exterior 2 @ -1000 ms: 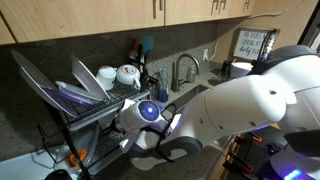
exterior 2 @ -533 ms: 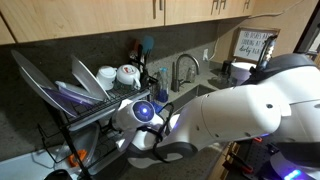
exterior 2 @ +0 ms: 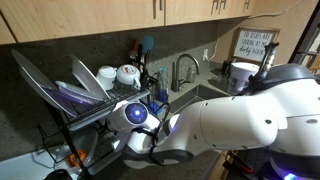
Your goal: Pick up the white mug and put it on the bottom shelf of the dishrack
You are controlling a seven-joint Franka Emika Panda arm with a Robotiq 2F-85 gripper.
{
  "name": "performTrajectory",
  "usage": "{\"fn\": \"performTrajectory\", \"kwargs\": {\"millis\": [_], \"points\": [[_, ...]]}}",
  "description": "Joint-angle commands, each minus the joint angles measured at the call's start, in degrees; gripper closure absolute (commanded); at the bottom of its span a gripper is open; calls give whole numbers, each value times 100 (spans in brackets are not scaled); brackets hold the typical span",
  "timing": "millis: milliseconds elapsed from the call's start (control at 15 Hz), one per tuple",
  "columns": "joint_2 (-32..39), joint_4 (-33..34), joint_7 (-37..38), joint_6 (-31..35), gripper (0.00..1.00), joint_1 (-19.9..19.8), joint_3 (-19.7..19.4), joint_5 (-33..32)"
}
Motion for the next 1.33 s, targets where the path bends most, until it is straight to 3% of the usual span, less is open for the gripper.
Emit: {"fn": "performTrajectory", "kwargs": {"millis": [0, 267, 600, 1000, 1267], "points": [[123, 173, 558, -217, 100, -68, -127, -505], [-8, 61, 945, -164, 100, -54, -42, -1044], [-444, -378, 851, 89, 100, 44, 306, -1366], [-1448, -1373, 429, 336, 100, 137, 1048, -1588], [-2217, -2214, 117, 521, 100, 244, 1312, -1642]]}}
